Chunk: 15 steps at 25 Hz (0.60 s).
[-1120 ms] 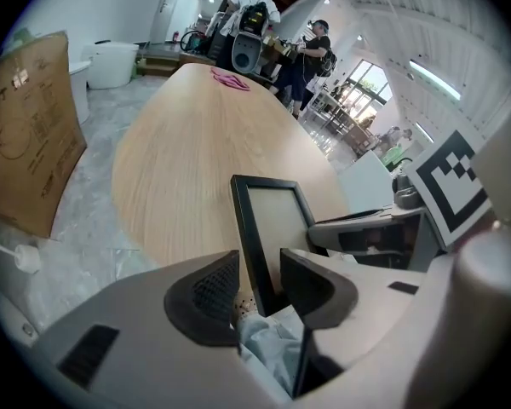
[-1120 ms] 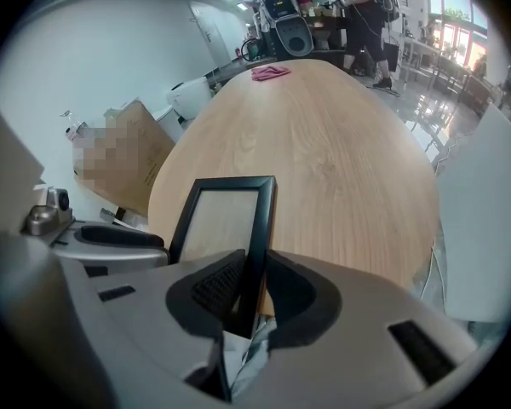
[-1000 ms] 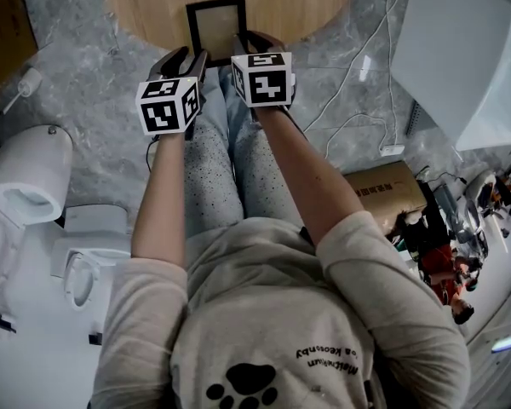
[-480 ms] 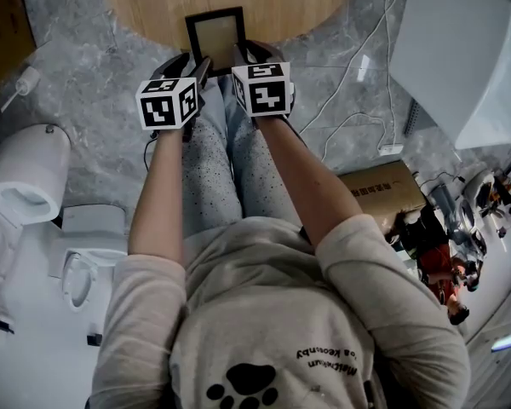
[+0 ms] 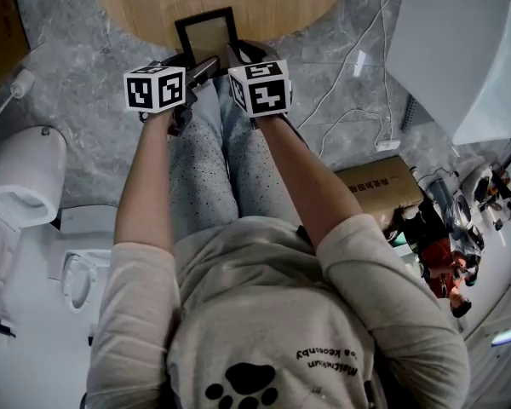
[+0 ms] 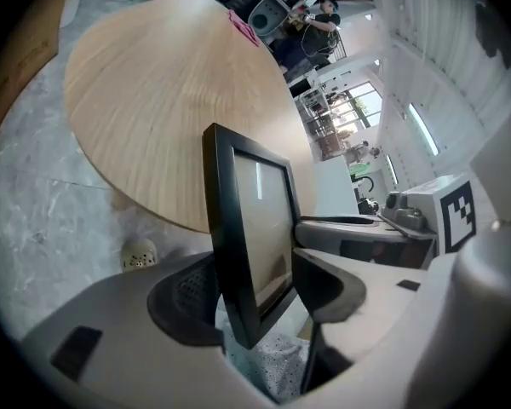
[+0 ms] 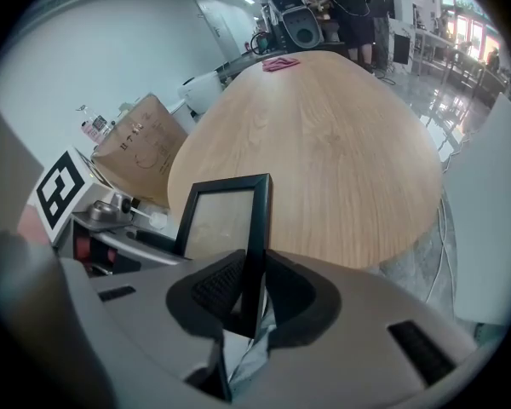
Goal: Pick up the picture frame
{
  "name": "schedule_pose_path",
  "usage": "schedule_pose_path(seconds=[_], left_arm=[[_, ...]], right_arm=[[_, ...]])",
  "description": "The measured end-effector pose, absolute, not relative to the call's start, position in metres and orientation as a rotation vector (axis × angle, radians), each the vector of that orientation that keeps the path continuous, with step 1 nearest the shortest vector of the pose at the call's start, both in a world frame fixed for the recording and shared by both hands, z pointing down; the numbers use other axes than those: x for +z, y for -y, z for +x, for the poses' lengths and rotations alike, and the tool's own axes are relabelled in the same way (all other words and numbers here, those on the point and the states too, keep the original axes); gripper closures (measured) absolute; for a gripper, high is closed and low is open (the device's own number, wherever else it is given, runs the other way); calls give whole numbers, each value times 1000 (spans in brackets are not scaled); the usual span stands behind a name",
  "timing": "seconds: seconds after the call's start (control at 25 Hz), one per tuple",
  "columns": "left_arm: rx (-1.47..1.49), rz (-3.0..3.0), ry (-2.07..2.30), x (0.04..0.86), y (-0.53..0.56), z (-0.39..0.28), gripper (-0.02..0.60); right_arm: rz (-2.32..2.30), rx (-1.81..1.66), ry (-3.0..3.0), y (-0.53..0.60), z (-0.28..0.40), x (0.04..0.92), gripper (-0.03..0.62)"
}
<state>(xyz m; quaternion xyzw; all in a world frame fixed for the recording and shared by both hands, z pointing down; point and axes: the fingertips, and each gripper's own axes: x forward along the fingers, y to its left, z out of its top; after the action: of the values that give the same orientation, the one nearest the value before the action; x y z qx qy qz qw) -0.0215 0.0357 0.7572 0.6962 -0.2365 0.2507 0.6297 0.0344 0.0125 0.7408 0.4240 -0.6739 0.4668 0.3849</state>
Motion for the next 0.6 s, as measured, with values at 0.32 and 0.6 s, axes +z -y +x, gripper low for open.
schedule_pose_path(seconds=[0.32,0.6], left_arm=[[465,1568,417,738,-53,-21,394],[265,1605,422,706,-41,-21,497]], right_arm=[[1023,1224,1751,-23,31,741,517],[1011,1396,1777,-28,26,738,518]])
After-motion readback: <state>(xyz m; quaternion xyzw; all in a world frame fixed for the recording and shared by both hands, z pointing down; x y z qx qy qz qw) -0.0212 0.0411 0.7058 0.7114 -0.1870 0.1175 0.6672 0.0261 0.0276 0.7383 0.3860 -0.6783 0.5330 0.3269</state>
